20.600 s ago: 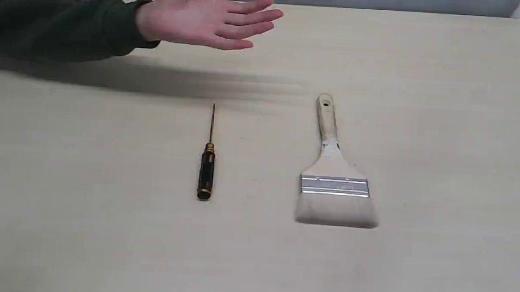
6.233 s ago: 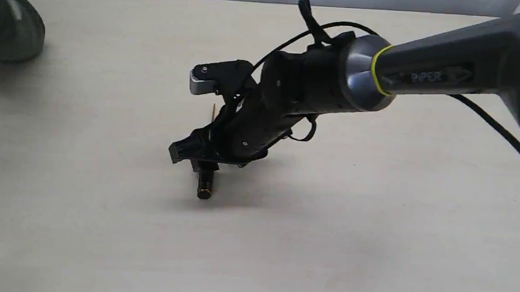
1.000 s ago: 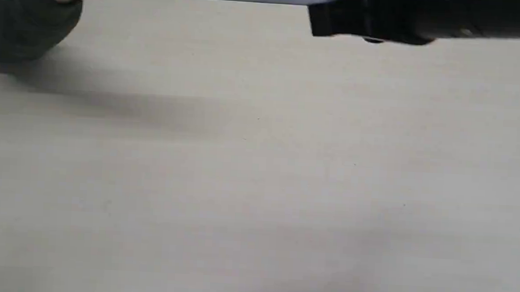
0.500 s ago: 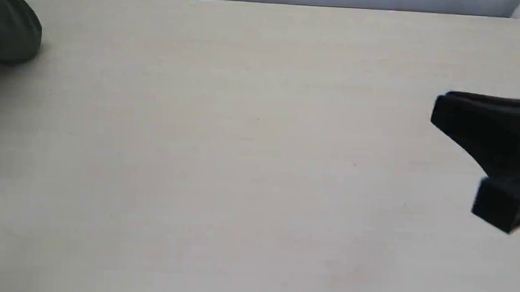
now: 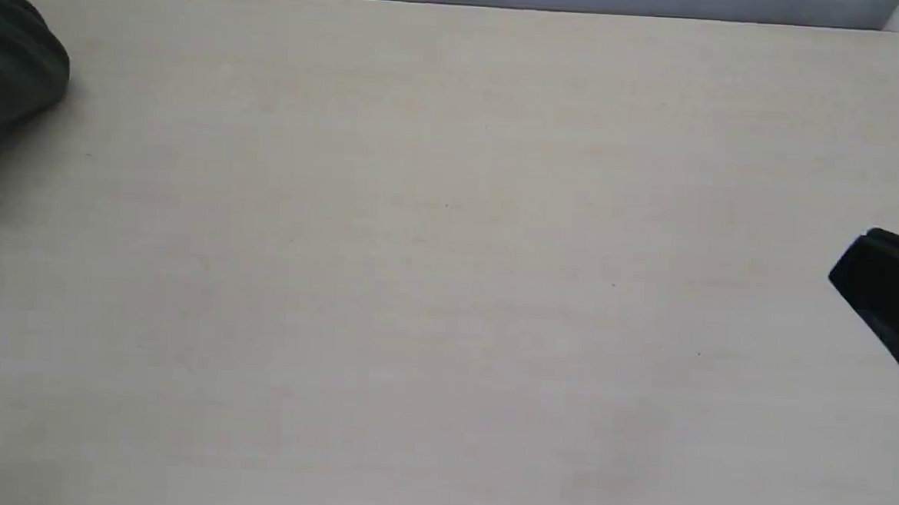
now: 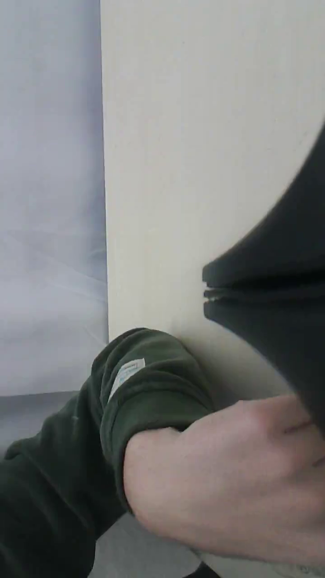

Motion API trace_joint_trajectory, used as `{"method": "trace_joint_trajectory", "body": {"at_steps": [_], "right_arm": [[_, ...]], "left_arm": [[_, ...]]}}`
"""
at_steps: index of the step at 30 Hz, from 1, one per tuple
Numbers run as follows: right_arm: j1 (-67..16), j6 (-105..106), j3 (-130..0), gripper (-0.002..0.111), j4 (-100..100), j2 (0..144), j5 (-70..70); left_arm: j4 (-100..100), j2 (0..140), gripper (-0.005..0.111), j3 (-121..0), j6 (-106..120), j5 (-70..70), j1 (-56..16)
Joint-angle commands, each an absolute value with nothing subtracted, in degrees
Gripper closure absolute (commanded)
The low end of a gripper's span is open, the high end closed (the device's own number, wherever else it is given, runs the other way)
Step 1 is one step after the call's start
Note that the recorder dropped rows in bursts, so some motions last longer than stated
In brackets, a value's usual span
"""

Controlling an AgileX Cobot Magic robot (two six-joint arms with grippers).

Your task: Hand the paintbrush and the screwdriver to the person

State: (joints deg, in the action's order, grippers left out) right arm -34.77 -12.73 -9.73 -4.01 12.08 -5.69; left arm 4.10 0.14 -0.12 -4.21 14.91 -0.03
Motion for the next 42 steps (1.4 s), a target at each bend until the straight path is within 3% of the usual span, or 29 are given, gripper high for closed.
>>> {"method": "trace_joint_trajectory", "body": {"at_steps": [1, 14, 42], "right_arm": [[-34.74, -12.79, -5.58, 0.104, -4.25, 8.60, -1.09], [-34.74, -7.18, 0.00, 0.104, -3.39, 0.00, 3.28], [-34.74, 3.18, 0.00, 0.104, -4.08, 0.00, -2.41]], "left_arm": [[4.07, 0.00, 0.107, 0.00, -4.32, 14.29, -0.40], [4.07, 0.00, 0.107, 0.00, -4.32, 14.29, -0.40], [3.83, 0.00, 0.107, 0.00, -4.32, 14.34, -0.40]]}}
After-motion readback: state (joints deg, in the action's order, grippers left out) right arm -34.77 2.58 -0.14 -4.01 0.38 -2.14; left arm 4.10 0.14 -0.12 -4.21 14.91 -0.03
